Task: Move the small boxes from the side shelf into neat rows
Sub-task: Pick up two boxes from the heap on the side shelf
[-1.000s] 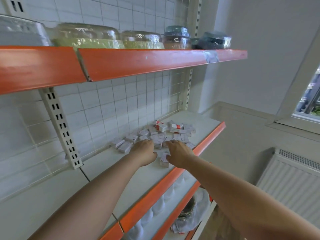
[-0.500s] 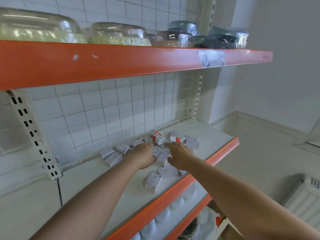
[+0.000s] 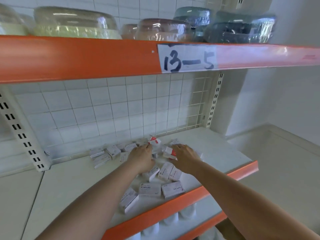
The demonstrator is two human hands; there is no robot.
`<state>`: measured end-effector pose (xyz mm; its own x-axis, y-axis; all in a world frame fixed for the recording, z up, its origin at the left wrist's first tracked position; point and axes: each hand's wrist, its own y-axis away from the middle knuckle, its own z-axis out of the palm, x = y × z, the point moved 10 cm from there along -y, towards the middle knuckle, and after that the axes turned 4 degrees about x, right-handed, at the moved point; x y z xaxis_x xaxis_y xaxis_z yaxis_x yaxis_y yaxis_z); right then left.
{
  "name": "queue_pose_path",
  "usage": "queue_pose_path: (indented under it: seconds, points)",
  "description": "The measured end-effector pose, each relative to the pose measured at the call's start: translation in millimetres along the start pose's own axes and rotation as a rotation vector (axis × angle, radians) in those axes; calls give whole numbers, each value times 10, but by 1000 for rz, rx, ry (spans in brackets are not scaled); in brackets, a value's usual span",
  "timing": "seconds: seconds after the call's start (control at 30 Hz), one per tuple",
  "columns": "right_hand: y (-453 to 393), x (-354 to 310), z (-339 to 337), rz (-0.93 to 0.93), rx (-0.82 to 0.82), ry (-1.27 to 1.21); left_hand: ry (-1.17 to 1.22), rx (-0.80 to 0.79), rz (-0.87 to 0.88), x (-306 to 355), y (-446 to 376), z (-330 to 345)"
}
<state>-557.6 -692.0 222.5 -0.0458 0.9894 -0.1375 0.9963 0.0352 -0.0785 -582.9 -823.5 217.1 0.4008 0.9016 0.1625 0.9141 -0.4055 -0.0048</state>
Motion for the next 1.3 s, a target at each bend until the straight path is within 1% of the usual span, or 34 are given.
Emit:
queue_pose_path:
  seconds: [0.2,0.33,0.5,0.63,0.87,1.1,1.3]
  points:
    - [-163,103,80,-37,-44,-34,-33,12,-24,23,-233,28]
    - [-205,117,100,-37,-45,-63,-36,-22,2,69,-345,90]
    - [-247,103,88,-56,-25,-19,-58,-70,54,154,-448,156]
    - [-245,125,140,-55,-44,7,-107,-24,80,147,-523,134]
    - [-260,108,125,-59,-42,-22,-191,29,101,116,-546,30]
    - [-245,69,103,-50,-39,-68,-159,62,98,57,-515,-42]
    - [-234,29,53,-31,-38,-192,-158,73,96,35,-458,-94]
